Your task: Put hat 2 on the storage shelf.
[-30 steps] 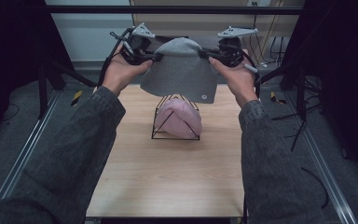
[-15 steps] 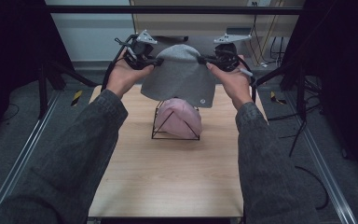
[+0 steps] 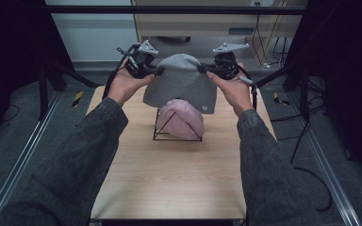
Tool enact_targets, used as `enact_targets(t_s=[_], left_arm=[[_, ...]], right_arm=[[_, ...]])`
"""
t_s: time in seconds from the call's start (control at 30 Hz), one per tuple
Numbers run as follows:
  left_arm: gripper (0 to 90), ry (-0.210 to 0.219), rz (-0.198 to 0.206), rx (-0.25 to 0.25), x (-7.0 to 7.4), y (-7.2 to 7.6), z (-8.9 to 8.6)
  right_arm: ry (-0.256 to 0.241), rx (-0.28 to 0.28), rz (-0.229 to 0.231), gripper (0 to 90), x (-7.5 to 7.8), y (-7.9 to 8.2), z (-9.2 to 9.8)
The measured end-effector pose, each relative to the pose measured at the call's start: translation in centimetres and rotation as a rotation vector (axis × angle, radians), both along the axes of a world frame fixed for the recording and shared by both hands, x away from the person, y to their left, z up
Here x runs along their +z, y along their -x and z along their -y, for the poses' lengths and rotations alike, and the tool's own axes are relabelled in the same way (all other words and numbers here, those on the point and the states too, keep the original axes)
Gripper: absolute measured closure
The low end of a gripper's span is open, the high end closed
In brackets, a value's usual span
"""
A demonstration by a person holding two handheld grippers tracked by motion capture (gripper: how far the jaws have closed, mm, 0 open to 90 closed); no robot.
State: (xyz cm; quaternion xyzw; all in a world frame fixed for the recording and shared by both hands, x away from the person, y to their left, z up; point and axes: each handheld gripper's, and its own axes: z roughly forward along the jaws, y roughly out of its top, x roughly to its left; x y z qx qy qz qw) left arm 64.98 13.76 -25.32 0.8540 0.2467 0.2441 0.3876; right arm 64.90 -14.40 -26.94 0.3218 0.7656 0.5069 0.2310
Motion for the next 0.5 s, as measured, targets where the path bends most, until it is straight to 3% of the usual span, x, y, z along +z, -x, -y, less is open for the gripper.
enact_targets(t_s=[0.5], left_arm=[[86.9,-0.006,-0.058,0.000,-4.0,0.5,-0.6]], right_arm=[[0.058,0.030,-0.061,86.0,-3.7,0.7,-0.8]])
